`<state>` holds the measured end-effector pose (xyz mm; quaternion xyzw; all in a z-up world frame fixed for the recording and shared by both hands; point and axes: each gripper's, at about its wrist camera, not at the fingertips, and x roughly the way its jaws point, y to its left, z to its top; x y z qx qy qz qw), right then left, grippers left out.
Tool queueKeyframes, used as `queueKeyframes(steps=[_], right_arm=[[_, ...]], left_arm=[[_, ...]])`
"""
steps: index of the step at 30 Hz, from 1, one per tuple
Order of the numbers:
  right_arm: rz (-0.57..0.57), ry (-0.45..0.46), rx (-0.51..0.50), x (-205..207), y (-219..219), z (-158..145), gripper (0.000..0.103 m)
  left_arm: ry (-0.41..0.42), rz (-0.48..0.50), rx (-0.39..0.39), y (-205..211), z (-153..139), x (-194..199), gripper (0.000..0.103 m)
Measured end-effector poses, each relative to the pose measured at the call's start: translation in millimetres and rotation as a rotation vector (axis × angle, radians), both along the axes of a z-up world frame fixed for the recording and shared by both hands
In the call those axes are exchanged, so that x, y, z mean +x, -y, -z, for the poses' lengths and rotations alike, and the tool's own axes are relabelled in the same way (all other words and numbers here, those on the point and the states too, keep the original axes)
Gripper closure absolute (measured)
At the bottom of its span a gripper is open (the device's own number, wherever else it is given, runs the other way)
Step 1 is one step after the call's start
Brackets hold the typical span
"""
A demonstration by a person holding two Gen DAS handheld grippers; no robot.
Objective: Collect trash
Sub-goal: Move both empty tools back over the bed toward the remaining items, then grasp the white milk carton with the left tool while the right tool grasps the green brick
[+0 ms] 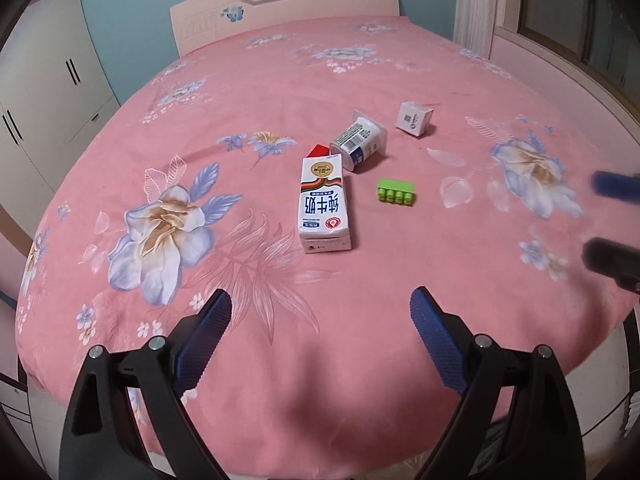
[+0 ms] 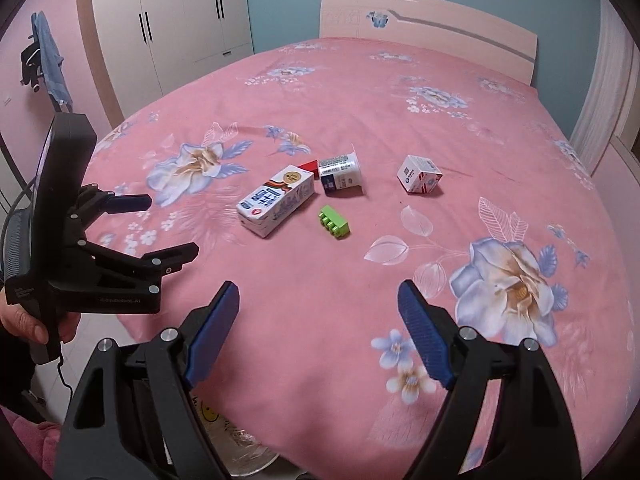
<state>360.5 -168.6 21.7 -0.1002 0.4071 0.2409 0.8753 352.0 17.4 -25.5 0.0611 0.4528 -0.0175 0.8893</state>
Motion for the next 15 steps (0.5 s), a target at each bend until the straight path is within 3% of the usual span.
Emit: queueKeyframes(steps=[7,15], right_arm=[[-0.005,-0.044,-0.014,45,-6,26,0.022],[-0.031,-0.122,-0.059,98,-19,67,0.022]], left_arm=[[-0.078,0.006,-0.006,-1,33,42,0.011],[-0.104,-0.023,-0.032,-6,56,83,0.011]])
